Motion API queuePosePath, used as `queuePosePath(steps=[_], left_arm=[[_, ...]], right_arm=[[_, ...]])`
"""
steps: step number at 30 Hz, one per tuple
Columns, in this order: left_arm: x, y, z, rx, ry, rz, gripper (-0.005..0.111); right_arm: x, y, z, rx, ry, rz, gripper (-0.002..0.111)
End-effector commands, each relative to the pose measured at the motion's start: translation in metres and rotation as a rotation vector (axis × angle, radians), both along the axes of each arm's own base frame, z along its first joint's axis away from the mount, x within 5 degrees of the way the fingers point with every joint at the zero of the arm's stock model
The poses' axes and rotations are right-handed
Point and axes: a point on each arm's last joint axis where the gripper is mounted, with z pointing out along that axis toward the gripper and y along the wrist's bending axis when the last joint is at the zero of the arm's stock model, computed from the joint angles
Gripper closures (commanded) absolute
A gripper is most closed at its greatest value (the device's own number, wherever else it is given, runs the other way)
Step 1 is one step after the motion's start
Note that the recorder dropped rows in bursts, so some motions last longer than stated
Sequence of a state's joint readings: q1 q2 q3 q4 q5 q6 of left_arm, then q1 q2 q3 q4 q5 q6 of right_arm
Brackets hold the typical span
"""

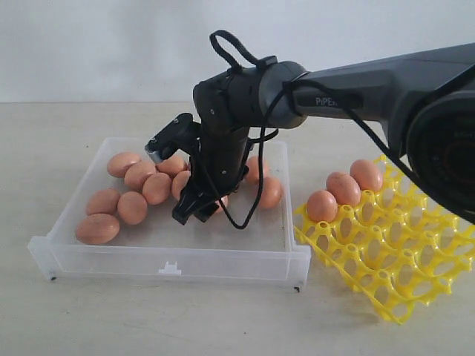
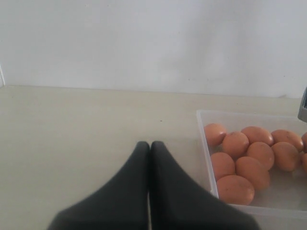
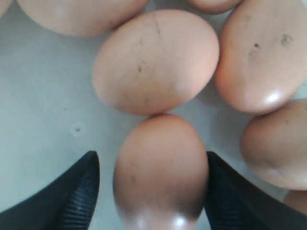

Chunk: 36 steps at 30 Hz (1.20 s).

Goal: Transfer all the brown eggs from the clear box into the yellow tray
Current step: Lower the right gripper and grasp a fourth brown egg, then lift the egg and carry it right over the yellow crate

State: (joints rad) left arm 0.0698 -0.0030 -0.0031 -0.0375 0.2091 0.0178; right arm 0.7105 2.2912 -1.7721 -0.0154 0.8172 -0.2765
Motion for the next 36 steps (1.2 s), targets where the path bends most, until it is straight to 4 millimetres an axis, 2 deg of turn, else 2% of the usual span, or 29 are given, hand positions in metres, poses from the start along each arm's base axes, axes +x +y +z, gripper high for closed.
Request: queuePosePath(steps=[1,7,9,12,13,16,20,23,29,32,36], left_arm=[[0.0,0.0,-0.001,0.004,0.0,0.001,0.111],[0.0,0.0,-0.001,0.004,0.0,0.001,0.111],[0.0,0.0,-0.001,0.004,0.0,0.001,0.111],[0.0,0.0,-0.001,0.004,0.0,0.001,0.111],[0.0,0.0,-0.001,0.004,0.0,0.001,0.111],[0.0,0.0,-0.001,0.004,0.0,0.001,0.111],[0.0,0.0,-0.001,0.004,0.0,0.001,0.111],[0.0,0.0,-0.001,0.004,0.0,0.001,0.111],[0.0,0.0,-0.001,0.004,0.0,0.001,0.111],[0.0,0.0,-0.001,0.004,0.0,0.001,0.111],[0.0,0.0,-0.001,0.004,0.0,0.001,0.111]], right_arm=[[0.002,0.003,0.003,0.036,-0.013,0.01,0.05],[0.002,0.003,0.002,0.036,-0.006,-0.004,0.053],[0.001,0.002,0.004,0.039,-0.002,-0.018,0.067],[0.001,0.002,0.017,0.062,-0.011,-0.05,0.101],[0.0,0.001,0.023,0.074,-0.019,-0.06,0.108],[-0.001,-0.001,0.045,0.131,-0.071,-0.09,0.105],[-0.004,-0.019,0.079,0.232,-0.19,-0.144,0.104],[-0.01,-0.047,0.097,0.295,-0.268,-0.187,0.104],[-0.02,-0.126,0.118,0.417,-0.432,-0.339,0.104],[-0.019,-0.167,0.105,0.384,-0.438,-0.43,0.104],[-0.013,-0.208,0.083,0.349,-0.436,-0.54,0.104]])
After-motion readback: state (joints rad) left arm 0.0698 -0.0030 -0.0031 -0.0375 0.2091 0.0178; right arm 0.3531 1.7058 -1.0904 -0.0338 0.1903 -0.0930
